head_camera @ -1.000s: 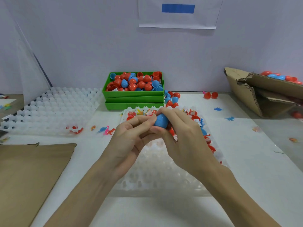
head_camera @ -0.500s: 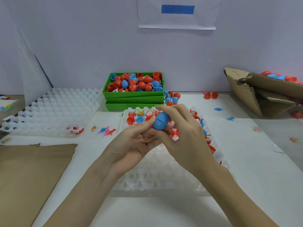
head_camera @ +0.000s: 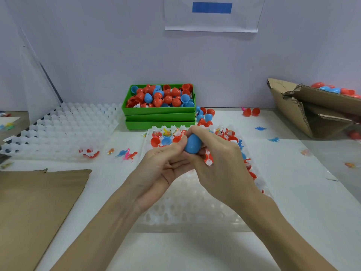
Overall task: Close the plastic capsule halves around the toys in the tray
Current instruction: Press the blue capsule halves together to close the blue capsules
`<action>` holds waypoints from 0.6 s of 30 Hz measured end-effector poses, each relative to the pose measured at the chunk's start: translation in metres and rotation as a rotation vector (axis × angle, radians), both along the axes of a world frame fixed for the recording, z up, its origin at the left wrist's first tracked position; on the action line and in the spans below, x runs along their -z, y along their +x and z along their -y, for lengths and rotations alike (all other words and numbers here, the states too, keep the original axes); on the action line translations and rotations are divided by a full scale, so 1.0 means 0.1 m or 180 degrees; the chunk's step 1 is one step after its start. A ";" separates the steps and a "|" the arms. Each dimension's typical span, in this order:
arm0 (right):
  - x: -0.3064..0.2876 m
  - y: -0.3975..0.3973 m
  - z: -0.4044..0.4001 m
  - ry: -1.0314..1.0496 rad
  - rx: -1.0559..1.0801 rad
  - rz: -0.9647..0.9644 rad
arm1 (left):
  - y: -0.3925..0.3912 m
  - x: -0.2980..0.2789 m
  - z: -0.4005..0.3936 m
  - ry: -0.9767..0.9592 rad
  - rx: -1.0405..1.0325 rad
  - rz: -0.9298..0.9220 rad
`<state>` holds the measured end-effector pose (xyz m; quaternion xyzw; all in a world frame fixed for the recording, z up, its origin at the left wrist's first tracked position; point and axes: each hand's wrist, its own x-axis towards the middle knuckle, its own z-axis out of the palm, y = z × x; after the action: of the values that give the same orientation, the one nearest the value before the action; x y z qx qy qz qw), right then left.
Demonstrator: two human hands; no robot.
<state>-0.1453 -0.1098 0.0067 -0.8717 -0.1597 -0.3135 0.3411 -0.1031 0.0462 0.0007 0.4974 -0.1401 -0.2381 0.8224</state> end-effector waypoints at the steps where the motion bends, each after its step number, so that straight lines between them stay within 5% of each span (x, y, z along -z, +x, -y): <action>1: 0.00 0.01 0.01 -0.0025 0.0015 -0.0044 | 0.00 0.00 0.00 0.0062 -0.0047 0.0063; 18: 0.01 0.03 0.03 -0.0040 -0.0095 0.0365 | -0.02 -0.08 -0.06 0.0364 -0.0143 0.0372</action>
<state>-0.1423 -0.1125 0.0053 -0.8519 -0.1939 -0.3569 0.3306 -0.1056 0.0522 0.0082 0.5595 -0.1629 -0.1978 0.7882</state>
